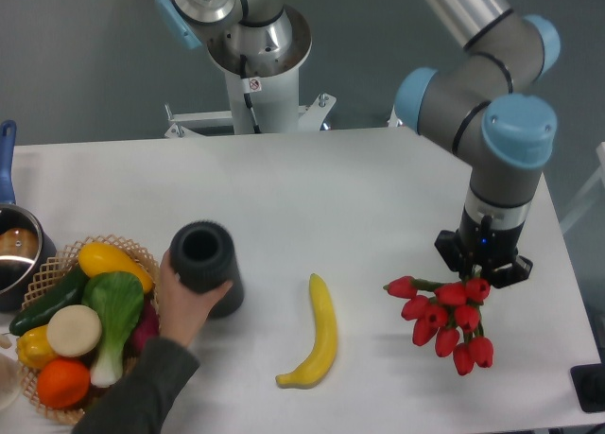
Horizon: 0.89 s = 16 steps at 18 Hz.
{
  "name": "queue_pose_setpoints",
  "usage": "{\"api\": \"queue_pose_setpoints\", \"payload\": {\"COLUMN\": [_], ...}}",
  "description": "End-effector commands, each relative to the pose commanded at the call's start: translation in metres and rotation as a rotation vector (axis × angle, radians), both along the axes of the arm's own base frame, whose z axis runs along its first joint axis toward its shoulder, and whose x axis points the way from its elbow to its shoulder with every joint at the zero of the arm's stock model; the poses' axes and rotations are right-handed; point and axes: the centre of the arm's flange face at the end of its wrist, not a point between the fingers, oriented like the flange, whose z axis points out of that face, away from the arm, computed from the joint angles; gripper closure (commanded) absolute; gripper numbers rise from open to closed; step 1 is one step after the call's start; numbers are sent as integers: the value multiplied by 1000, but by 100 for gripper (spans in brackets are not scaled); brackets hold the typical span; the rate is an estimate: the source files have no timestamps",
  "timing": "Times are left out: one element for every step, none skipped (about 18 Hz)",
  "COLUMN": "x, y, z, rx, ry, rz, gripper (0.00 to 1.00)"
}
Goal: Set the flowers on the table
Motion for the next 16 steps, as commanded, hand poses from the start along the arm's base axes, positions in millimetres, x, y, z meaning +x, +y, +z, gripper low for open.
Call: {"api": "queue_pose_setpoints", "payload": {"x": [0, 0, 0, -1, -1, -1, -1, 4, 12, 20, 25, 30, 33, 32, 33, 33], "y": [0, 0, 1, 2, 3, 2, 3, 7, 12, 16, 20, 26, 31, 32, 33, 32], "z": [-1, -1, -3, -6, -11, -15, -22, -30, -45, -60, -76, -89, -96, -101, -103, -102], "rx": [-1, 0, -1, -3, -6, -12, -23, -41, -74, -100, -117, -123, -125, -127, -123, -122], "ry": [-1, 0, -1, -5, -9, -15, -20, -26, -41, -53, -64, -70, -68, -71, -69, -66], "rz": [0, 0, -2, -3, -3, -2, 0, -2, -10, -15, -23, -34, -41, -43, -46, -47], "gripper": [100, 100, 100, 100, 100, 100, 100, 100, 100, 100, 100, 100, 100, 100, 91, 77]}}
